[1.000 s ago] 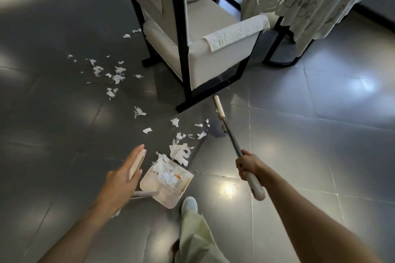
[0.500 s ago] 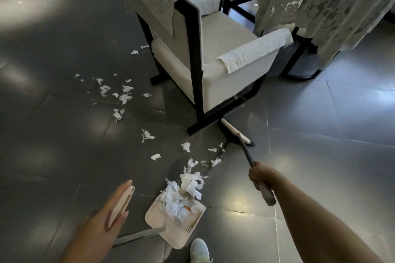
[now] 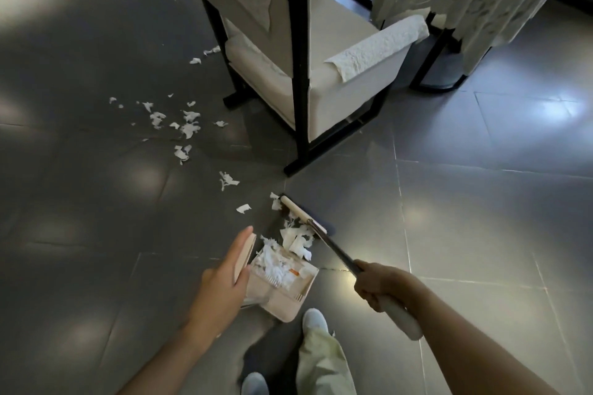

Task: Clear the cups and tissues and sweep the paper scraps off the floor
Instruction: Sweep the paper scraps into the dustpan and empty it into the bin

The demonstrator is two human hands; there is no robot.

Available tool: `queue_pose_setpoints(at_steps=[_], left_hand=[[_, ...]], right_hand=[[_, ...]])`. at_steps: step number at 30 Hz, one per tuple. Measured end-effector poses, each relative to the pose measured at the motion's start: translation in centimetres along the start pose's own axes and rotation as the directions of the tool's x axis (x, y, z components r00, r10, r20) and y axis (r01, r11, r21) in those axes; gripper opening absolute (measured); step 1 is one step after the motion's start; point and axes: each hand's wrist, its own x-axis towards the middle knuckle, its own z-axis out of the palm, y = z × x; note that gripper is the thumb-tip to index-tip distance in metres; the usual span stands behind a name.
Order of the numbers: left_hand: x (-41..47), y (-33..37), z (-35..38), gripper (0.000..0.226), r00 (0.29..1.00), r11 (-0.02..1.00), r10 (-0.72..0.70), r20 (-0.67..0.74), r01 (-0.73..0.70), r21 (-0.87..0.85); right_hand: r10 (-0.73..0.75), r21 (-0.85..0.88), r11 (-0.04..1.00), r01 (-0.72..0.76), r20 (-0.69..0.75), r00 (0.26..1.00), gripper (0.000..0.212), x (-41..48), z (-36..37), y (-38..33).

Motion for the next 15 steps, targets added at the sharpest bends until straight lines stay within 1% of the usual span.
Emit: queue_pose_setpoints(at_steps=[1,3,5,6,7,10,13,15], left_hand=[[-0.5,-0.3,-0.3,0.079,1.000,1.000,0.008,-0.013,-0.008,-0.007],[-1.5,-1.0,-1.0,0.077,0.999,0.999,0.003,-0.044,-0.004,-0.034],[-2.4,-1.7,-1.8,0.074,0.997,0.999,-0.011,-0.071,0.007,-0.054],[-2.8,-2.1,-2.1,0.073,0.997,0.998,-0.018,-0.068,0.014,-0.061],[-3.0,-2.5,-2.4,0.072,0.998,0.997,-0.027,-0.060,0.023,-0.072],[-3.0,-3.5,-3.0,0.072,0.999,0.994,-0.040,-0.029,0.037,-0.104],[-2.3,-4.0,-3.4,0.073,0.999,0.995,-0.035,-0.010,0.034,-0.096],[-1.2,-4.2,-3.6,0.073,0.999,0.996,-0.035,-0.040,0.032,-0.078]], right_hand=[[-0.002,0.060,0.998,0.002,0.012,1.000,0.044,-0.8,0.2,-0.2],[-0.001,0.181,0.983,-0.002,0.021,1.000,0.042,-2.2,0.3,-0.7],[-0.008,0.205,0.979,0.002,0.028,1.000,0.040,-3.1,0.1,-1.6],[-0.013,0.178,0.984,0.010,0.013,1.000,0.040,-3.4,-0.1,-2.1],[-0.028,0.115,0.993,0.030,-0.014,1.000,0.042,-3.5,-0.3,-2.6],[-0.103,-0.142,0.986,0.085,-0.119,0.988,0.046,-2.8,-0.8,-4.3],[-0.130,-0.284,0.955,0.081,-0.158,0.979,0.055,-0.9,-1.1,-5.9],[-0.134,-0.358,0.932,0.060,-0.184,0.974,0.059,0.4,-0.6,-6.7]])
